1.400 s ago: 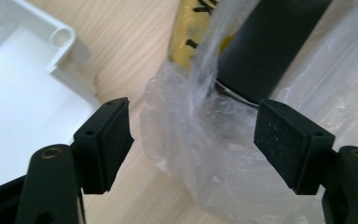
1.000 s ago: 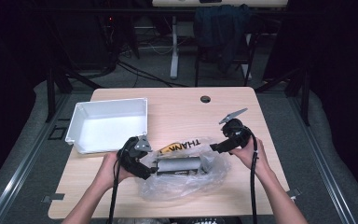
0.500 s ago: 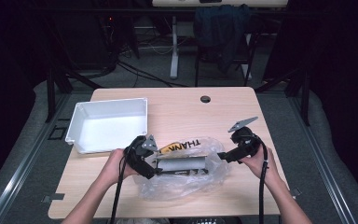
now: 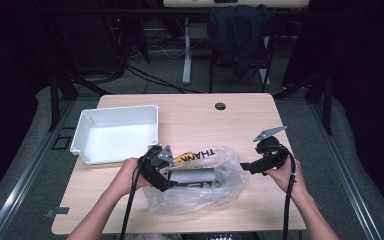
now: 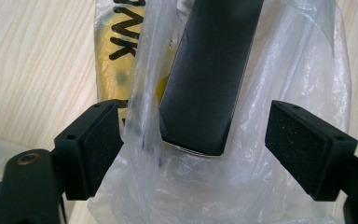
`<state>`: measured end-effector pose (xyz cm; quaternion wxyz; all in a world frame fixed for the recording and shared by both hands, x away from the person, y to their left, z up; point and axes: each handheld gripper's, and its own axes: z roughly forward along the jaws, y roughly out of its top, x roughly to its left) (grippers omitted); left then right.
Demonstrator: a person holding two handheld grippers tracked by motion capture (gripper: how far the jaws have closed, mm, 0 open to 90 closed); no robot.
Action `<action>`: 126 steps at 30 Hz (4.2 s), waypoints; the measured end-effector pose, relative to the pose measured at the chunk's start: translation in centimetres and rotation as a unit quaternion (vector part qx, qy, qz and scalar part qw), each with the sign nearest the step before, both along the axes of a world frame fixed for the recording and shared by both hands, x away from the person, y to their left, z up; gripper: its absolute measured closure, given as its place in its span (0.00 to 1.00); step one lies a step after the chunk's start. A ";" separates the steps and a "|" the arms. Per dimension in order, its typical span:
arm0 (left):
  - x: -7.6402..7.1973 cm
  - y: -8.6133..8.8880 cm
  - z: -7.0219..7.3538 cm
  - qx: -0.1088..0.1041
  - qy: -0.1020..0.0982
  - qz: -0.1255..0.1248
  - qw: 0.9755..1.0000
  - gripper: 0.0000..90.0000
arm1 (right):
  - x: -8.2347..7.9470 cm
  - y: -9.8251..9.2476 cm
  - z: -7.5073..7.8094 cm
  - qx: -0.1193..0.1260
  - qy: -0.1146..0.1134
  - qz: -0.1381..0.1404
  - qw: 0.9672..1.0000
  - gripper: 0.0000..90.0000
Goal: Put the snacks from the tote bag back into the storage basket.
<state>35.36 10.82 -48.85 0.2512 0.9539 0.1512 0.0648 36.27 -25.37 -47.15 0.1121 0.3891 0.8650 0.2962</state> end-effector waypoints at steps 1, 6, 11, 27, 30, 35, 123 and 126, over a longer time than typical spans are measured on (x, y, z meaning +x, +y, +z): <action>0.0 0.0 0.0 0.001 0.001 -0.001 1.000 0.22 | 0.1 -0.2 0.1 0.000 0.003 0.005 1.000 0.15; 0.3 -0.4 -0.2 0.004 0.004 -0.016 1.000 0.27 | 0.3 -0.9 0.1 0.011 -0.001 -0.002 1.000 0.15; 0.3 -1.6 -0.3 0.012 0.004 -0.041 0.999 0.36 | 0.5 -1.5 0.2 0.016 -0.004 -0.007 1.000 0.16; 1.6 -3.0 -1.8 0.027 0.026 -0.066 0.997 0.41 | 0.9 -2.0 -0.6 0.013 0.006 -0.005 1.000 0.16; 1.8 -3.1 -2.1 0.043 0.029 -0.070 0.996 0.41 | 1.0 -1.9 -0.7 0.010 0.004 -0.006 1.000 0.16; 2.1 -3.3 -2.6 0.048 0.038 -0.069 0.996 0.43 | 1.0 -1.9 -0.7 0.009 0.008 -0.003 1.000 0.16; 3.2 -1.3 4.8 0.015 -0.010 -0.058 0.998 0.48 | 0.0 2.8 -2.4 -0.034 0.040 0.046 0.998 1.00; 3.5 -0.7 5.0 0.019 -0.010 -0.055 0.998 0.48 | 0.0 2.3 -2.3 -0.030 0.040 0.035 0.998 1.00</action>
